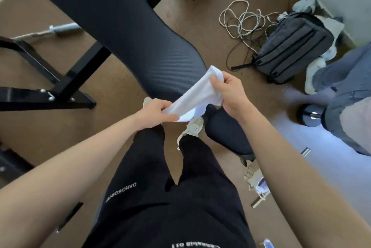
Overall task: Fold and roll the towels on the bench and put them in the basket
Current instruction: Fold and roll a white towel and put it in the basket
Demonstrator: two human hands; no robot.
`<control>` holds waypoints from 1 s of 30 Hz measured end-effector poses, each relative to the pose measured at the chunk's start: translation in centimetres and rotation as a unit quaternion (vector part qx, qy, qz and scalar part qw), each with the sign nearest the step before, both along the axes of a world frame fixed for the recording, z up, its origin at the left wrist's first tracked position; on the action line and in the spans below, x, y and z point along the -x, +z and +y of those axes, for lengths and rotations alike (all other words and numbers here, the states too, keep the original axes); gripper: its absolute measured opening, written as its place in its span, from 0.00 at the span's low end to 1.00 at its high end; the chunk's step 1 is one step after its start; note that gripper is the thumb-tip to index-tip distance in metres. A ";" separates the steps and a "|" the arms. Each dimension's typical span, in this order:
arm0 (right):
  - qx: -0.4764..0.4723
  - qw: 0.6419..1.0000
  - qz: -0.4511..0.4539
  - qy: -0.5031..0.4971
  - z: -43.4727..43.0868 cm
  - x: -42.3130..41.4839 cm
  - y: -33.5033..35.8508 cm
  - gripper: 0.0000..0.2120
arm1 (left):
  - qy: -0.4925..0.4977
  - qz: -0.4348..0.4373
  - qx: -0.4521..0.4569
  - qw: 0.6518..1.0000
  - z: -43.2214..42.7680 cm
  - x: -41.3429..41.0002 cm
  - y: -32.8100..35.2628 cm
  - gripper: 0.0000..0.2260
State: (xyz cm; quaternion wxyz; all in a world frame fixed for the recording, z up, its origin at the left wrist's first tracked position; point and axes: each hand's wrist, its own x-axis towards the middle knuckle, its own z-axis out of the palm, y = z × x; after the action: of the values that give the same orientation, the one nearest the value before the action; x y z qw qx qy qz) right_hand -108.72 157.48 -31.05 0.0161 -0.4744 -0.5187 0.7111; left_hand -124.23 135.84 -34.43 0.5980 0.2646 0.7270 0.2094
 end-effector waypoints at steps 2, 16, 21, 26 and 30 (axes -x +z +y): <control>-0.080 0.994 -0.071 0.002 0.7 0.5 -0.6 0.13 | 0.007 -0.024 0.007 1.000 -1.9 0.7 0.0 0.23; -0.373 0.909 -0.160 0.089 5.1 20.3 -3.3 0.11 | 0.433 0.078 -0.075 0.895 -2.1 11.4 -0.3 0.06; -0.268 0.943 -0.191 0.040 5.0 26.6 -6.2 0.15 | 0.525 0.101 -0.044 0.844 -1.6 16.6 -3.5 0.09; -0.094 0.989 -0.075 -0.081 4.9 33.5 -8.9 0.09 | 0.588 0.130 -0.032 0.798 -0.4 21.9 -6.8 0.10; -0.214 0.976 -0.037 -0.011 4.7 38.0 -12.0 0.11 | 0.627 0.168 -0.041 0.759 -0.4 26.1 -9.2 0.10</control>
State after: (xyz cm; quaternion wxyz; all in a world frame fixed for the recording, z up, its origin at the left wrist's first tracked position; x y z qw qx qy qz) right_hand -146.69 162.15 -43.05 0.1055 -0.4914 -0.6540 0.5654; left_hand -150.34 135.44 -43.62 0.1896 -0.1952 0.8102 0.5192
